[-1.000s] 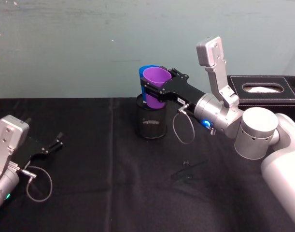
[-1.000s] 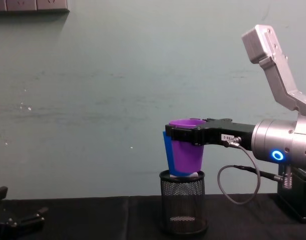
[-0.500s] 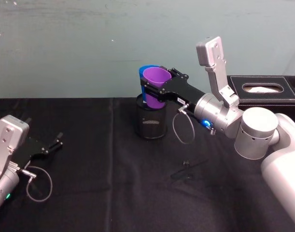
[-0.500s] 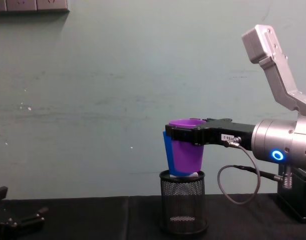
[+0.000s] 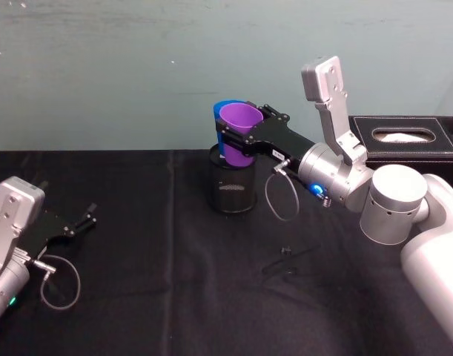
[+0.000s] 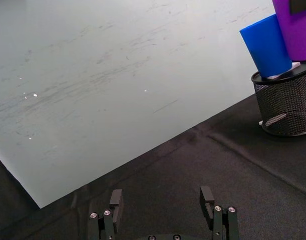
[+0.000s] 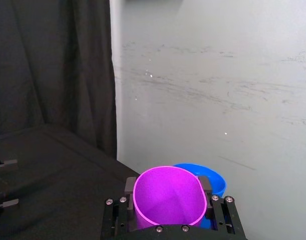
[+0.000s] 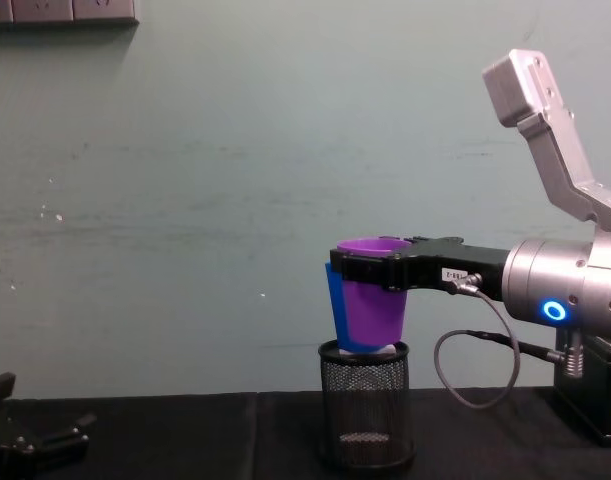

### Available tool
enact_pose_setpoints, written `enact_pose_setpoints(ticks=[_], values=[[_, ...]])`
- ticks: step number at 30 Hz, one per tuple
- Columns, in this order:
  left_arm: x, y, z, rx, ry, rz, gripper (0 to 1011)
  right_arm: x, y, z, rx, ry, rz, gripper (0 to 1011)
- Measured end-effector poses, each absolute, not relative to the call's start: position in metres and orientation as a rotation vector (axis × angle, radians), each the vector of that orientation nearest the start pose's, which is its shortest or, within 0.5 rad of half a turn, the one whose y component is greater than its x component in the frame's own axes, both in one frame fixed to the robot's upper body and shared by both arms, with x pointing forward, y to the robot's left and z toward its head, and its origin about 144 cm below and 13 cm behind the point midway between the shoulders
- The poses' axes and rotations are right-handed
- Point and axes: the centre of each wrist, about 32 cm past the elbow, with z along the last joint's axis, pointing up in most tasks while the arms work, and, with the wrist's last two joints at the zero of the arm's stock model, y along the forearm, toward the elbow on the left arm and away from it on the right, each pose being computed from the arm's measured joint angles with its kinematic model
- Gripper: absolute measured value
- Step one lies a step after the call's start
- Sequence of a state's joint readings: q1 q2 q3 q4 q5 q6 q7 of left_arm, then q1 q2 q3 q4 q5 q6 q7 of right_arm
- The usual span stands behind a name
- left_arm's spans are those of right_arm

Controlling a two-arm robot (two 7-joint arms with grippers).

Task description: Pick up one cup with a gripper and tap it against the other cup.

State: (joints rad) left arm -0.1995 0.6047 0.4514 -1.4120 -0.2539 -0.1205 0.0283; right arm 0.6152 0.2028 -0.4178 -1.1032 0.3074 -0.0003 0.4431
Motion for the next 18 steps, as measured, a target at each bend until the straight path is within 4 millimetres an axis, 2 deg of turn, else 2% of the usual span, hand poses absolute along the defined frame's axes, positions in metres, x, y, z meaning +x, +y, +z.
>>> enact_pose_setpoints(ticks=[18], values=[[0.4886,0.3097,1.1398,0.304,-0.285,1.248,1000,0.6109,-0.2009,1.2216,-0.036,-0.098,-0.862,752]])
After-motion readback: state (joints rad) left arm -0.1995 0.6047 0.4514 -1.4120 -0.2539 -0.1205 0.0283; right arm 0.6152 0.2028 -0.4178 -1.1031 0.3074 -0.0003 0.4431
